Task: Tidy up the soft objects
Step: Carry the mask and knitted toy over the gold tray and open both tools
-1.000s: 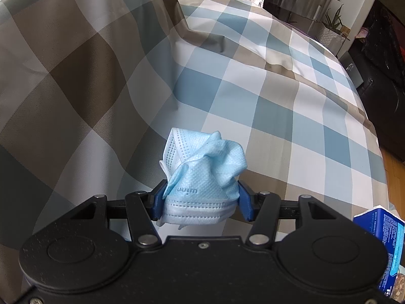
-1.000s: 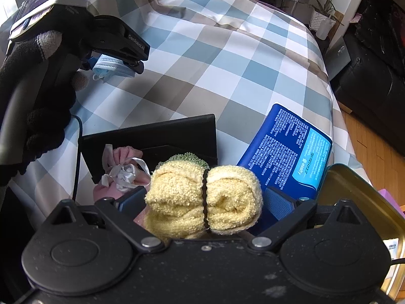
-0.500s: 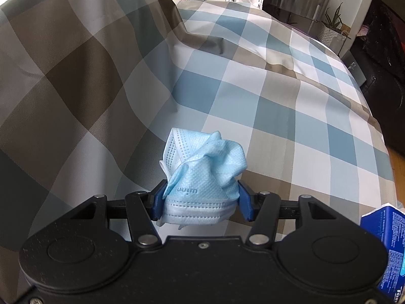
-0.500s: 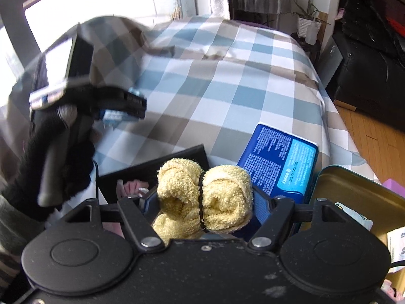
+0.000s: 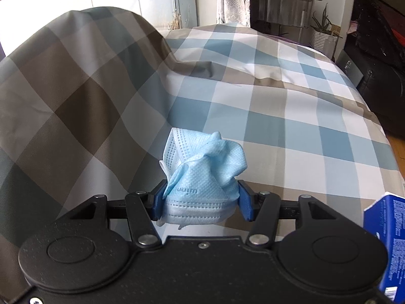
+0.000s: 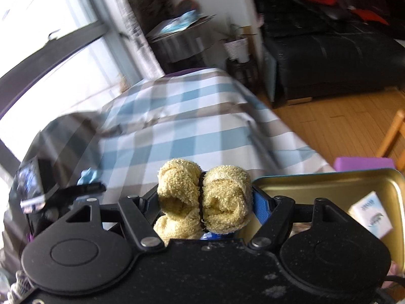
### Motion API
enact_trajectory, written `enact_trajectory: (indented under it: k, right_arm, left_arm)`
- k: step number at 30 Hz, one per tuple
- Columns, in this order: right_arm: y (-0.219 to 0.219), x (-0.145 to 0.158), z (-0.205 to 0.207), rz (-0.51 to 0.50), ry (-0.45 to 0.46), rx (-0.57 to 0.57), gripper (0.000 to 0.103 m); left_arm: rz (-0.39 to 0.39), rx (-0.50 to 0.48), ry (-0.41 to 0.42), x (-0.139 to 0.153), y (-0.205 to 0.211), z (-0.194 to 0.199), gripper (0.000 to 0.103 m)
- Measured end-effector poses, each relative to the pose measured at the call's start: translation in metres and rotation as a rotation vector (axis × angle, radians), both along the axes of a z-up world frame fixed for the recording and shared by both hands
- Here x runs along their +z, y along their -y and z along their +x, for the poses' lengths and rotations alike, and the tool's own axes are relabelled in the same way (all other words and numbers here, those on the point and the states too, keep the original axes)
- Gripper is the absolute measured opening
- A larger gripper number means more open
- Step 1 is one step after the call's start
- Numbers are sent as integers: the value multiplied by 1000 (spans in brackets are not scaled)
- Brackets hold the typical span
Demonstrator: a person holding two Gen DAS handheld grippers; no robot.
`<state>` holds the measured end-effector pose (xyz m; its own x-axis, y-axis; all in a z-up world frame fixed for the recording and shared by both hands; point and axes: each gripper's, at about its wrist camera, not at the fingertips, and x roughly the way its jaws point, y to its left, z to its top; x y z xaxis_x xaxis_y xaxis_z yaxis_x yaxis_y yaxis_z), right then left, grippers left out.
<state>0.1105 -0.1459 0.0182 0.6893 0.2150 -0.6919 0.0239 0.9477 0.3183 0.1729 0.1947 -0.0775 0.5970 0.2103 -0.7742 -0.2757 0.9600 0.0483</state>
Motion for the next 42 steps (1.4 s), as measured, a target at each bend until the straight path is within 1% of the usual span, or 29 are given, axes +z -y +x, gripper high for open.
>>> enact_trajectory:
  k: [4,7,10,14,19,23,27,32,42]
  right_arm:
    - [40,2,-7,8,16,-125,71]
    - [66,4,-15,0,31,-205,71]
    - [89,5,-23,5,43,-268,72]
    - [115,3,-35,18,48,-340,72]
    - [136,-3,-42,20,50,-412,72]
    - [152,-9,-51,16,48,-460,72]
    - [168,-16,-58,31,41,-497,72]
    - [182,-25,-66,31,31,-526,72]
    - [199,-39,-77,54,2,-560,72]
  left_arm:
    - [-11,-33,-11,10,17,-8,53]
    - [-33,-69,1,27,32,-15,53]
    - [-37,-126,25,47,54,-20,53]
    - [-53,-241,49,72,93,-29,54]
    - [-75,-397,49,88,149,-40,54]
    - [-107,-506,26,89,191,-50,54]
    - [-139,-575,-9,83,224,-53,54]
    - [-168,-622,-63,71,255,-55,54]
    - [-186,-673,-150,51,299,-61,54]
